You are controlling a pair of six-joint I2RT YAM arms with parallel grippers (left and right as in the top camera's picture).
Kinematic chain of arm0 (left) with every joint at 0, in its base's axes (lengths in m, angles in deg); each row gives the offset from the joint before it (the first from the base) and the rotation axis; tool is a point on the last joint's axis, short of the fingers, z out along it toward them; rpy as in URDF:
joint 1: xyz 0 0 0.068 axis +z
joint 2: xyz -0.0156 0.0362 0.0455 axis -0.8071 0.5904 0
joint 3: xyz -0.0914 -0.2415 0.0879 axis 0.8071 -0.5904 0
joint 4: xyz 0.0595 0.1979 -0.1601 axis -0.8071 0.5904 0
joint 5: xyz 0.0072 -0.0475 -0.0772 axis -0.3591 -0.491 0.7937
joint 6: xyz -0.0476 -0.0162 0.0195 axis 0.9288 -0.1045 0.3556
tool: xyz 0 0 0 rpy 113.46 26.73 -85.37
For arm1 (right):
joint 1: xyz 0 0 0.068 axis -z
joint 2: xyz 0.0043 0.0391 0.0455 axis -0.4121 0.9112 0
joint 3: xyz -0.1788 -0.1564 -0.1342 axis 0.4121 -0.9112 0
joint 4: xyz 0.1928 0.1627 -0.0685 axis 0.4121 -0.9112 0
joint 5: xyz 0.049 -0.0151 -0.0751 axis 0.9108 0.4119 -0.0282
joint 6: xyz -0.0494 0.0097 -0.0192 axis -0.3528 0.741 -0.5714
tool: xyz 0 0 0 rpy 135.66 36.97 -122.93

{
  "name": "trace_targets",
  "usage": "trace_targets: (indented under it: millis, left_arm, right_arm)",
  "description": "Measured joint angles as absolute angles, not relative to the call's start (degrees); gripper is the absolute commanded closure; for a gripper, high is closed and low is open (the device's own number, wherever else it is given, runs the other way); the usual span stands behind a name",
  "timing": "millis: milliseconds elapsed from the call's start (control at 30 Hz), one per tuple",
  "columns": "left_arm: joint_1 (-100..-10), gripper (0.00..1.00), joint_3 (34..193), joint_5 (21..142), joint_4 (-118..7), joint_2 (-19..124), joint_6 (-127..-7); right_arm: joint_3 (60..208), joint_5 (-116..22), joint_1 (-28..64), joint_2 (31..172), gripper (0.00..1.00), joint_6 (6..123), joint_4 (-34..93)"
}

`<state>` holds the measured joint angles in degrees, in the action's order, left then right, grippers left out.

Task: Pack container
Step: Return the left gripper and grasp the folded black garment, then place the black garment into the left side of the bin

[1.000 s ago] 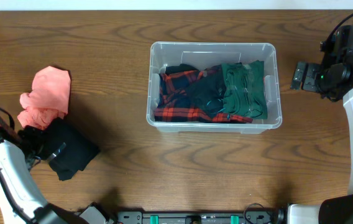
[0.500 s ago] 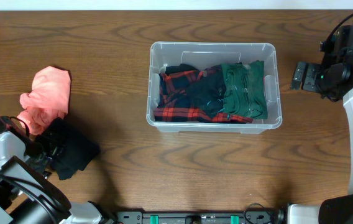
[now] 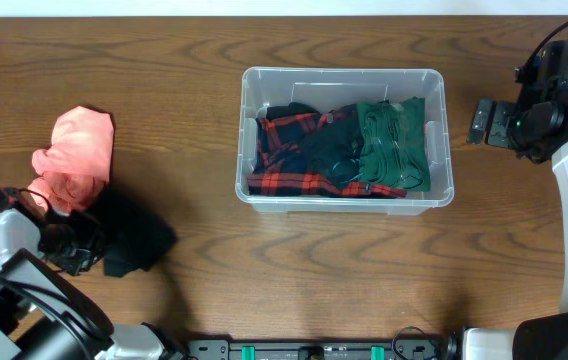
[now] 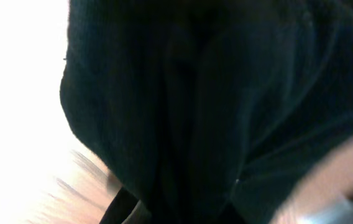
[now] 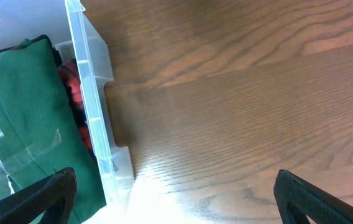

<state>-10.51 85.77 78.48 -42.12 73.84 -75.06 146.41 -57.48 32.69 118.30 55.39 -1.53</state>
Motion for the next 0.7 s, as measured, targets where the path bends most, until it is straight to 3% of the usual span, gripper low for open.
trace_targets:
  millis: [167,333,533,700]
  left_arm:
    - [-17.11,0.94,86.91,89.40,-39.96,63.81,-77.74]
    - [-30.88,0.94,92.81,96.14,-46.89,51.92,-76.89]
    - [-54.53,0.94,96.06,93.10,-61.47,46.33,-71.45]
    - [-67.68,0.94,96.13,88.57,-67.72,52.58,-68.76]
  right_arm:
    - [146.41,-57.48,32.69,118.30,0.01,55.39,-1.53]
    - [146.41,-57.51,32.69,118.30,0.01,55.39,-1.42]
    - [146.41,-57.51,32.69,118.30,0.01,55.39,-1.37]
    - [146.39,-57.51,32.69,118.30,0.01,55.39,-1.35]
